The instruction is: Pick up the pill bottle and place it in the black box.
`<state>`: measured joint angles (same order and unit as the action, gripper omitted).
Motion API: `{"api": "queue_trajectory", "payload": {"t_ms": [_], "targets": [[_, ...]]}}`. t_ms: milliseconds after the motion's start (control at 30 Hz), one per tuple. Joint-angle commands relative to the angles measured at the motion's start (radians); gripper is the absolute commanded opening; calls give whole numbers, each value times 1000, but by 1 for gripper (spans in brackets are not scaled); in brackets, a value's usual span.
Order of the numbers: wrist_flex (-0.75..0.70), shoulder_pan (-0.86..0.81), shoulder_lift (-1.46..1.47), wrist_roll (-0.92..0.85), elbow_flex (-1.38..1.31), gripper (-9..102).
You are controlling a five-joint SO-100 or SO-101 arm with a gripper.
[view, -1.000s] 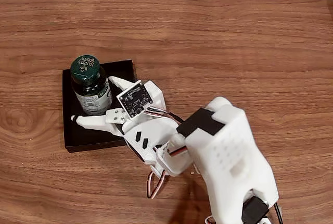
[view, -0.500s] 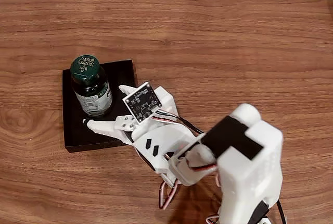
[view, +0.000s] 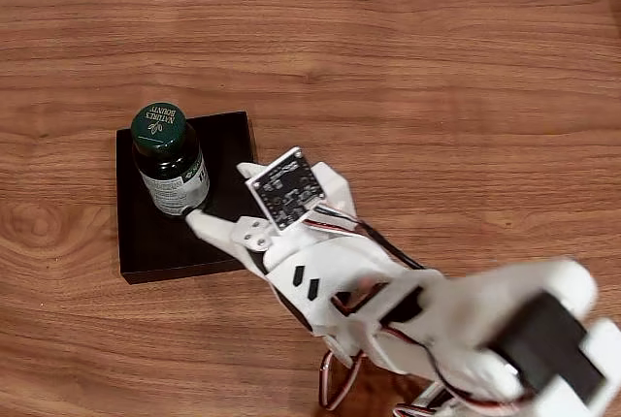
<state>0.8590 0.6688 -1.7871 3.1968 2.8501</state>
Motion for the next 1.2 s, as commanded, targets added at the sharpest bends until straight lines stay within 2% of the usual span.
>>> {"api": "queue_trajectory", "payload": {"t_ms": [0, 200, 700, 800, 1000, 1167], "targets": [[-133, -29, -291, -8, 52, 17], [-387, -98, -584, -34, 127, 12], [-856, -319, -891, -69, 169, 0], [-1009, -385, -959, -61, 172, 0], [-1410, -466, -1132, -51, 179, 0], [-1652, -495, -1200, -71, 179, 0]]}}
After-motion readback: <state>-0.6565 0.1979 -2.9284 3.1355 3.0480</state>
